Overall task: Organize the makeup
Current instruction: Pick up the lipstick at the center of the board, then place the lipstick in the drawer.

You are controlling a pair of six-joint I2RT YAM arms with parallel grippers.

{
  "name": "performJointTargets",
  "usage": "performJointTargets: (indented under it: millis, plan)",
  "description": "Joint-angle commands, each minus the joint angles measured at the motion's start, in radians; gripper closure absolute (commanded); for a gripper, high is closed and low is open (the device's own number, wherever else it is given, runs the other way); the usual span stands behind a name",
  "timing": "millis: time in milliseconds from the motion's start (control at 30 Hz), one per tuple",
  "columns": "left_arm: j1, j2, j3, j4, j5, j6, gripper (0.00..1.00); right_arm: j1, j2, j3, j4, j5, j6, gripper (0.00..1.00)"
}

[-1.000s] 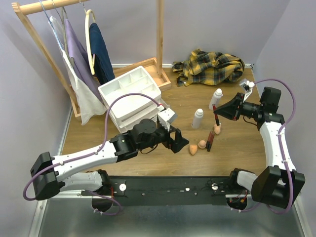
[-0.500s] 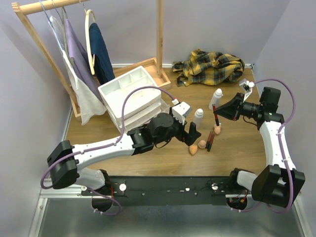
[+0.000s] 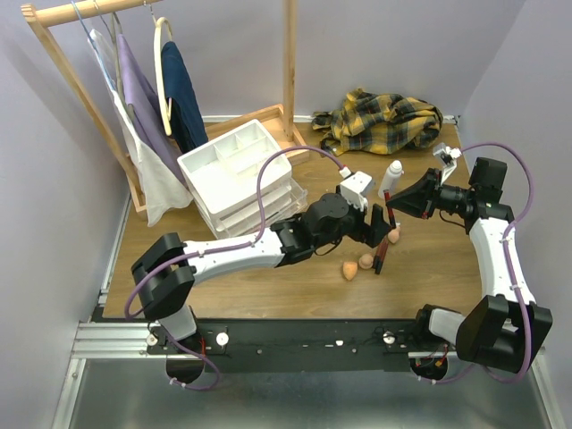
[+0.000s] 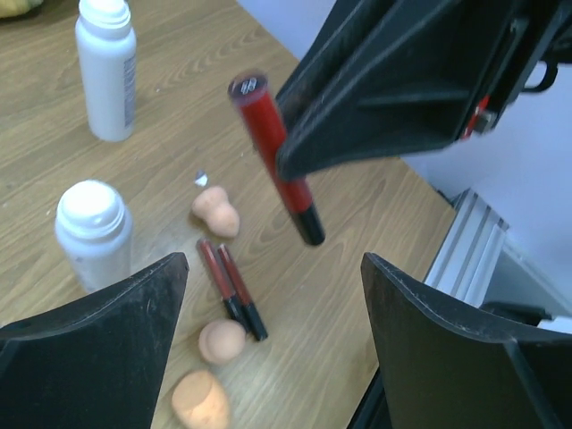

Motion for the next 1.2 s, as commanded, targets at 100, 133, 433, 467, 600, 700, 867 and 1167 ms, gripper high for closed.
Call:
performJointTargets:
  millis: [100,133,433,467,600,700,867,1167]
  plan:
    - [-0.009,0.111,0.11,0.066,0.005,-0.084,0.26,0.005,0.003,-0.019,-0.024,-0.047,-0.016,0.99]
    - [-0.009,0.12,0.12,0.067,0.011,-0.089,0.27,0.005,0.005,-0.02,-0.024,-0.046,-0.016,1.0]
    - [-0.009,0.171,0.172,0.081,0.018,-0.098,0.52,0.005,0.016,-0.019,-0.034,-0.064,-0.022,0.99]
    - [-0.007,0.171,0.173,0.081,0.015,-0.098,0.54,0.005,0.017,-0.019,-0.034,-0.066,-0.025,1.0]
    - [-0.006,0.166,0.172,0.083,0.002,-0.091,0.7,0.005,0.017,-0.017,-0.04,-0.072,-0.033,0.99]
    - [-0.001,0.153,0.155,0.09,0.003,-0.084,0.82,0.005,0.019,-0.016,-0.044,-0.072,-0.037,0.99]
    - [0.008,0.114,0.1,0.123,0.026,-0.055,0.96,0.005,0.02,-0.011,-0.063,-0.069,-0.054,0.82]
    - [0.013,-0.013,0.005,0.048,0.026,0.038,1.0,0.005,-0.009,0.006,-0.115,-0.029,-0.125,0.22]
